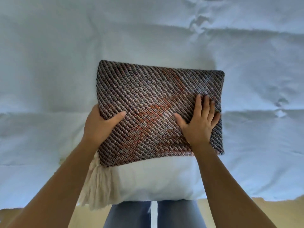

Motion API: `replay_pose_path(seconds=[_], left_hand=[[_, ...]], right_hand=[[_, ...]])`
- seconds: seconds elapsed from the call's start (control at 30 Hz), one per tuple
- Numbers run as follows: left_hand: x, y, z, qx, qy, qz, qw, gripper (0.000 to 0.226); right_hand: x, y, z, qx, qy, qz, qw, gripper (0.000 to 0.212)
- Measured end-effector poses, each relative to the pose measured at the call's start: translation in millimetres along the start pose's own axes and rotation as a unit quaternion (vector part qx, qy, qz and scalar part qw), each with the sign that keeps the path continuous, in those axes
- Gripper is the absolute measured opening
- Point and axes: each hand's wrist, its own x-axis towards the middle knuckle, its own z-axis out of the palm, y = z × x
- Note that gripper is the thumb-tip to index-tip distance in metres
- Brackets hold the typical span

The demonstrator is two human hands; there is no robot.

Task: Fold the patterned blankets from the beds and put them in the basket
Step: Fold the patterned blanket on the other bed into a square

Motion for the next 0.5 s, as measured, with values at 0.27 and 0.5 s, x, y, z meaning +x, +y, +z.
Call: replay_pose_path(seconds=[0.27,0.5], left_hand=[[18.4,16.8,8.9,-0.059,-0.14,-0.081,0.985,0.098],[-6.4,25.4,19.1,-0.11,-0.092,-0.058,0.988,0.07]], right_hand=[[29.8,22.4,-26.3,0.182,-0.115,0.233,0.948,0.124],[16.8,42.2,-56.9,0.389,-0.159,0.224,0.879,0.067]])
